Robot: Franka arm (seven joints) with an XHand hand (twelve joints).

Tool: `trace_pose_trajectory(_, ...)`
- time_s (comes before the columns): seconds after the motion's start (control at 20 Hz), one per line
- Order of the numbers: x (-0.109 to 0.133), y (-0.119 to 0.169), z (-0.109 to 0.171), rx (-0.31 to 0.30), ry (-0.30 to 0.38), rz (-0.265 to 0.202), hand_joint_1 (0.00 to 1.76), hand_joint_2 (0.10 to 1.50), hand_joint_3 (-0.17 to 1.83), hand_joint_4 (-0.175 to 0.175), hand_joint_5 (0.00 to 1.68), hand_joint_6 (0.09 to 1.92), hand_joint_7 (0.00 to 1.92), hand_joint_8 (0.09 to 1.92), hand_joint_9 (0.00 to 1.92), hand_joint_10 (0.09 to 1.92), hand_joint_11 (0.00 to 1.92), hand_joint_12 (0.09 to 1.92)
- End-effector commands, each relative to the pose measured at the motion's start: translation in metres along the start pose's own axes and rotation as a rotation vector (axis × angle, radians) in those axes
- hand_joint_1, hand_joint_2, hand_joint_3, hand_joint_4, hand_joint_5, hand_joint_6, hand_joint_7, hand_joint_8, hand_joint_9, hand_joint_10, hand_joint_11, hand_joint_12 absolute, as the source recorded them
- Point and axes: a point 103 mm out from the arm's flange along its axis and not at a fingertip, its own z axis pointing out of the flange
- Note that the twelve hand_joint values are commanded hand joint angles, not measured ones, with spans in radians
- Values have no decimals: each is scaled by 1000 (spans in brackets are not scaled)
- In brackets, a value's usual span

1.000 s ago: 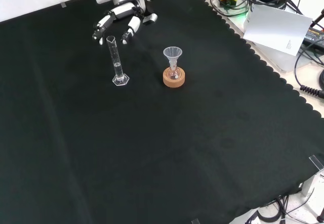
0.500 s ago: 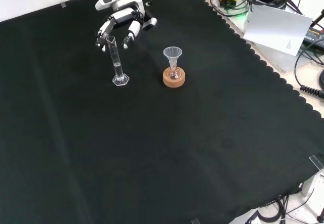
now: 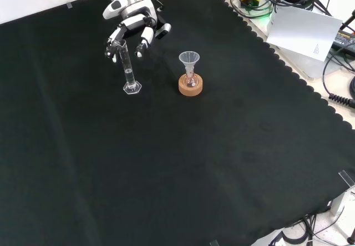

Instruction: Pick up the graduated cylinder.

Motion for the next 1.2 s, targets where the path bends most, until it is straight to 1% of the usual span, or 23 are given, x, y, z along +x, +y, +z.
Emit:
trace_pose_trajectory(0.05, 1, 7, 12, 2, 44, -28, 975, 1039, -175, -41, 433, 87, 344, 543, 613, 464, 400, 1269)
trace_pose_trajectory(0.25, 2, 10, 18, 1, 64, -47, 980, 1034, -175, -40, 426, 87, 345, 546, 603, 463, 383, 1272)
trace_pose_trajectory(0.5, 1, 14, 23, -20, 99, -60, 992, 1030, -175, -36, 420, 87, 346, 550, 587, 465, 360, 1280)
trace_pose_trajectory(0.6, -1, 15, 24, -28, 109, -59, 996, 1030, -175, -34, 429, 87, 364, 558, 597, 472, 358, 1283)
trace_pose_trajectory(0.85, -6, 16, 28, -21, 133, -55, 1018, 1031, -175, -32, 443, 87, 394, 566, 620, 483, 362, 1290)
trace_pose_trajectory(1.0, -9, 16, 31, -27, 158, -50, 1025, 1033, -175, -30, 447, 87, 403, 567, 624, 485, 363, 1291)
trace_pose_trajectory(1.1, -10, 18, 32, -17, 173, -51, 1028, 1034, -175, -27, 460, 87, 427, 574, 635, 489, 368, 1292)
trace_pose_trajectory(1.2, -10, 19, 33, -25, 177, -51, 1031, 1036, -175, -23, 474, 87, 457, 580, 653, 494, 378, 1294)
